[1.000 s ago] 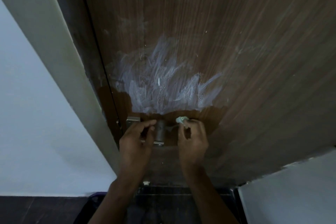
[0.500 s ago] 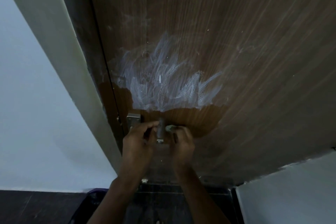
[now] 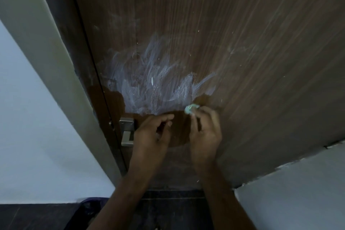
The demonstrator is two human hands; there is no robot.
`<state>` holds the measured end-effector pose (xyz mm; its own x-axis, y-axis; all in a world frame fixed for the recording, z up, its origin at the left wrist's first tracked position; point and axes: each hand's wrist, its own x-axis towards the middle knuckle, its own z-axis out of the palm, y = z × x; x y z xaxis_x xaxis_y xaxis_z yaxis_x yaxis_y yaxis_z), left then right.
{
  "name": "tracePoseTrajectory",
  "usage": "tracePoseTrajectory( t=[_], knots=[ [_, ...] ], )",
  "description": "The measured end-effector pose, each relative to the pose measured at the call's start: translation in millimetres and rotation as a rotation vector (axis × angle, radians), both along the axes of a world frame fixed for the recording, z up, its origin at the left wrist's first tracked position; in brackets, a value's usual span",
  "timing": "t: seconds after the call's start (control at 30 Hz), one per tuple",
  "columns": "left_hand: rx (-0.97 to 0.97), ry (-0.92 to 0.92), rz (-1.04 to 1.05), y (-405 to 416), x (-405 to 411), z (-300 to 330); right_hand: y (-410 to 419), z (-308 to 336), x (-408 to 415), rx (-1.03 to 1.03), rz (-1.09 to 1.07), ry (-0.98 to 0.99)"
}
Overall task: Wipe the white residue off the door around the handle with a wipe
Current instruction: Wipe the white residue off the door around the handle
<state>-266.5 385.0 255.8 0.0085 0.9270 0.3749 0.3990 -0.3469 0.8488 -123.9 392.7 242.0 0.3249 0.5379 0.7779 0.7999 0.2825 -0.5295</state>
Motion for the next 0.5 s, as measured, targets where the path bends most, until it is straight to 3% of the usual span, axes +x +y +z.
tracePoseTrajectory(
  t=[0.1,0.33,0.5],
  knots=[
    [-0.008,-0.002,-0.013,-1.9,-2.7,-2.8,-10.8,-16.0,-1.0,-0.081,0.013,0.004],
    [-0.063,-0.062,0.003,-2.5,-9.6,-5.2,17.9,48.6,30.4,0.310,-0.052,0.030],
    [-0.089,-0.068,0.027,0.4,-9.0,-3.4,4.5,0.3,12.1,0.079,0.038,-0.183]
  ],
)
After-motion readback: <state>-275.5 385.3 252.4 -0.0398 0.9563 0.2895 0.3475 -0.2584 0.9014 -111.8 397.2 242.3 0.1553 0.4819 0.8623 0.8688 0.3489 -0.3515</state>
